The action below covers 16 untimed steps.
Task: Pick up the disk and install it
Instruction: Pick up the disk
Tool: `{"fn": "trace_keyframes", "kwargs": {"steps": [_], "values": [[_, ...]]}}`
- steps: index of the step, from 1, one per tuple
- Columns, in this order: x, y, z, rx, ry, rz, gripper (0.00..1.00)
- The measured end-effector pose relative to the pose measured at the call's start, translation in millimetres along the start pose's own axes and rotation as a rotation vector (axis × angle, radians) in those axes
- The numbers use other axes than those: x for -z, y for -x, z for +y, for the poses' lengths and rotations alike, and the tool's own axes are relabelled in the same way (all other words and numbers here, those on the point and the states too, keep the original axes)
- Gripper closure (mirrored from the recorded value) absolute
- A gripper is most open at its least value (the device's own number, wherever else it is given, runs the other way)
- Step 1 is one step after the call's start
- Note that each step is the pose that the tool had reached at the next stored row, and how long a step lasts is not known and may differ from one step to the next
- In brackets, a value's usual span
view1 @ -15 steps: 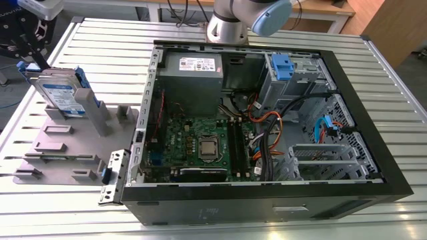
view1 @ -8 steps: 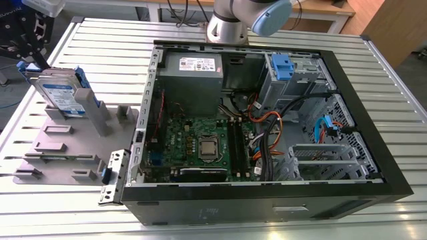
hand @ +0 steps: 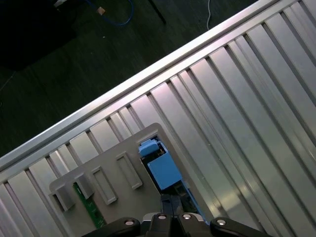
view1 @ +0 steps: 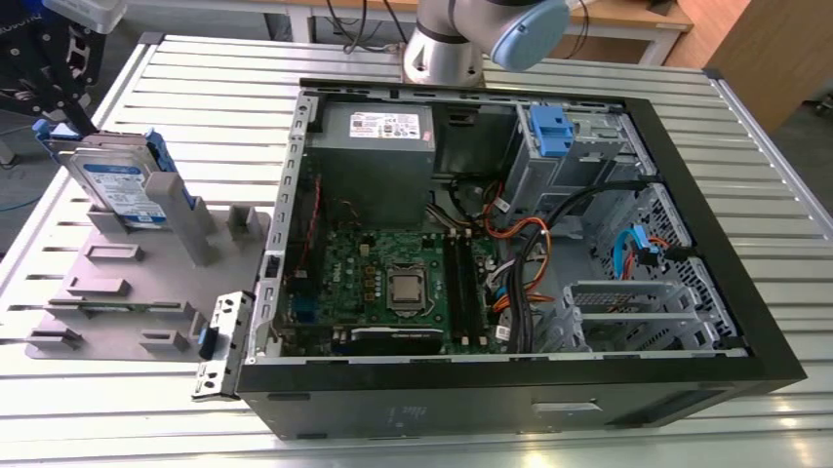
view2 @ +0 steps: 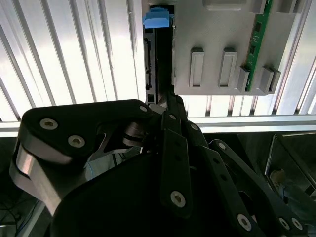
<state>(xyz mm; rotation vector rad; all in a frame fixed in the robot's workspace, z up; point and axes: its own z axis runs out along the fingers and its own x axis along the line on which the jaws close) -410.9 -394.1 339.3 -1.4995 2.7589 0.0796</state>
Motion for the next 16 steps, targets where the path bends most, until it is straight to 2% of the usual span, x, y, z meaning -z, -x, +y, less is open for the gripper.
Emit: {"fn": "trace_keyframes", "kwargs": {"steps": [16], "values": [[0.0,0.0,0.0,0.013,0.0003,0.0005,0.89]]}}
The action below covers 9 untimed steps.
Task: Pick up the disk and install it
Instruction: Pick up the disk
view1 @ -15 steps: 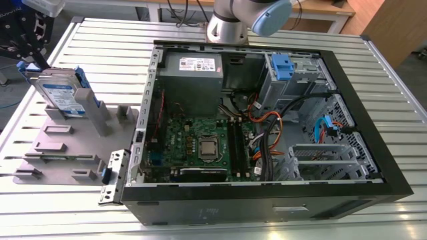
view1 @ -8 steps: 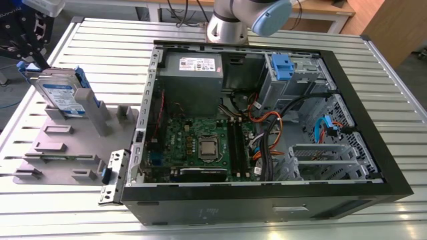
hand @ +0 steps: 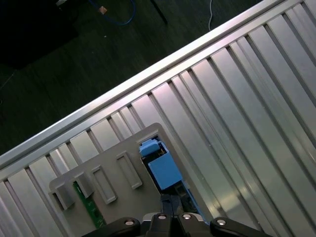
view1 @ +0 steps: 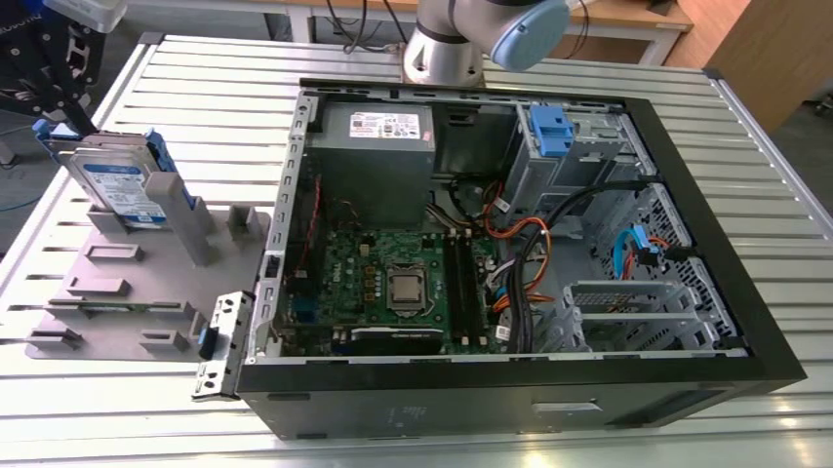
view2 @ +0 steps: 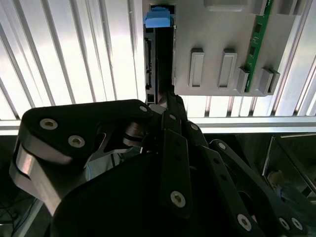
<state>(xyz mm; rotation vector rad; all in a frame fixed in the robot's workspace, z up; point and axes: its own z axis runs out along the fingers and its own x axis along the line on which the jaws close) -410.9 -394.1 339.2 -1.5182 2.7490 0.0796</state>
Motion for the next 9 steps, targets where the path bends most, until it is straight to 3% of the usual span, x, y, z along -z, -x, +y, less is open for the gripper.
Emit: {"fn": "trace_keyframes", "kwargs": {"steps": [3,4,9], "values": [[0.0,0.0,0.0,0.0,0.0,0.0,0.89],[-0.2,0.0,0.0,0.033,0.0008,0.0014,0.89],[-0.6,0.0,0.0,0.123,0.003,0.0054,0.89]]}}
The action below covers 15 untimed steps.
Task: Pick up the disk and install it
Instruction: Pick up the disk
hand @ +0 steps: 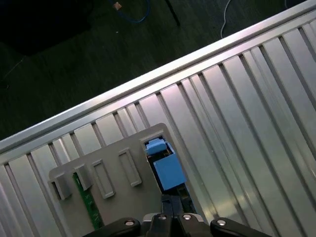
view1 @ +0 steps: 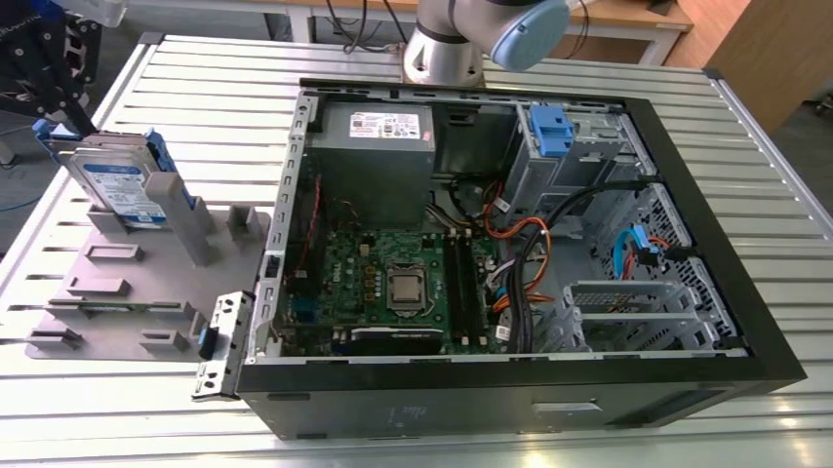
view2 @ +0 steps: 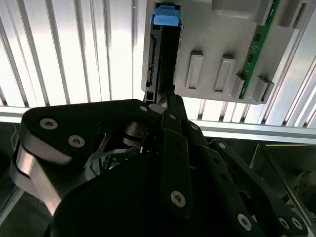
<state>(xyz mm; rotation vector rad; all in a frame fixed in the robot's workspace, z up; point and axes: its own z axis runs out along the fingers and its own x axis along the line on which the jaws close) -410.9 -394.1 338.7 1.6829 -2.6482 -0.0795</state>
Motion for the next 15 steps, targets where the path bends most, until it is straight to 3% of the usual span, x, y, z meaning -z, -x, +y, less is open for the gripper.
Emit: {"fn": "trace_keyframes", "kwargs": {"steps": [10,15], "values": [[-1.0,0.0,0.0,0.18,0.0045,0.008,0.89],[-1.3,0.0,0.0,0.229,0.0052,0.0007,0.89]]}}
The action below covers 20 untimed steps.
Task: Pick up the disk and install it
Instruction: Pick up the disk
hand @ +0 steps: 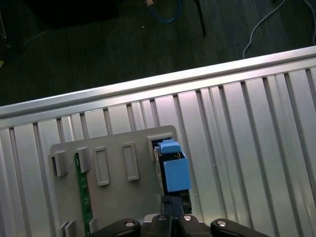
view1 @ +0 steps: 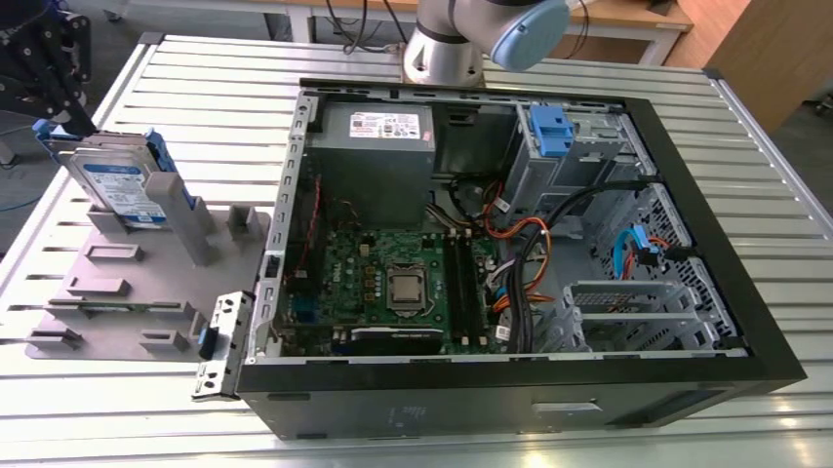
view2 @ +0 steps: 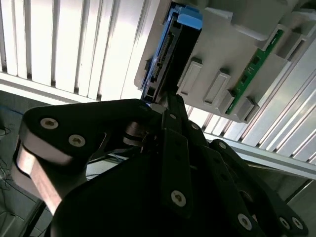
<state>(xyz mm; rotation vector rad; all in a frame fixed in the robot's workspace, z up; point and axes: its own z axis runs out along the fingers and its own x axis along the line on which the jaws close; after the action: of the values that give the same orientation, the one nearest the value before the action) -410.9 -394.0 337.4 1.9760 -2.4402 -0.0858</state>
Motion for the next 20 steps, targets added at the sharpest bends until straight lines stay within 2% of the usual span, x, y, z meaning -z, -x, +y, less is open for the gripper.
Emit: {"fn": "trace_keyframes", "kwargs": {"steps": [3,8,11,20], "values": [[-0.4,-0.1,0.0,0.013,0.0006,-0.001,0.89],[-1.3,-0.1,-0.1,0.036,0.0031,-0.0116,0.89],[-1.4,-0.1,0.0,0.052,0.0048,-0.0201,0.89],[-2.9,0.7,-4.3,0.121,0.0079,-0.0176,0.89]]}}
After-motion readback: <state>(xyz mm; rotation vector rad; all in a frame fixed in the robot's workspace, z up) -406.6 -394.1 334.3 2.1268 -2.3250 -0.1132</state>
